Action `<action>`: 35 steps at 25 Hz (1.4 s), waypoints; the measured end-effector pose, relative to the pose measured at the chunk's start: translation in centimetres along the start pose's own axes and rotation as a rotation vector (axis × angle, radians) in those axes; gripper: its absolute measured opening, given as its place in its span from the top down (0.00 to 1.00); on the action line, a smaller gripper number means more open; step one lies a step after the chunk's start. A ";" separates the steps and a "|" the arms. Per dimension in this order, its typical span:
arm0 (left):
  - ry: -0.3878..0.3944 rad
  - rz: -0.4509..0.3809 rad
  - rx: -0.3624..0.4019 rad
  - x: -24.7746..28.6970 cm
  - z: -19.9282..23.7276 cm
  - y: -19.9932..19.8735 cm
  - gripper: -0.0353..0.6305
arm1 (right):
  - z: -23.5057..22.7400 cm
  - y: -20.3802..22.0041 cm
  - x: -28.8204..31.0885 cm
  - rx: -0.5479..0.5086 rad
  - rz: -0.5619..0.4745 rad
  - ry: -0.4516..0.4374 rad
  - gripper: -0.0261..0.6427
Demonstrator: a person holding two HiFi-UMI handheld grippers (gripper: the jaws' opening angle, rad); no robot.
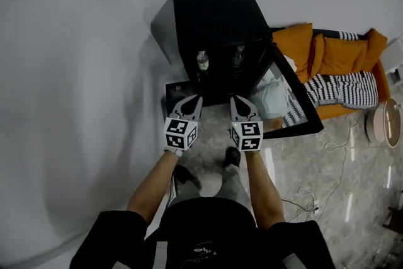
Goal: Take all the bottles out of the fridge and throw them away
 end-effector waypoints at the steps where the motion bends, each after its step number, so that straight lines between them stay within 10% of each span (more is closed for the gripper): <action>1: 0.000 0.006 0.000 0.3 0.0 0.3 0.94 | -0.1 0.3 0.3 0.001 0.002 -0.005 0.95; 35: -0.012 0.027 0.003 6.4 3.2 5.9 0.94 | -1.6 6.1 9.3 -0.039 -0.009 -0.112 0.95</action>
Point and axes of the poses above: the fingertips, and each gripper's own axes: x forward along the fingers, z to its left, y out of its underside, the point moved 1 cm from there along -x, backward along the fingers, and after that the axes turned 1 degree about x, right-handed, at the moved point
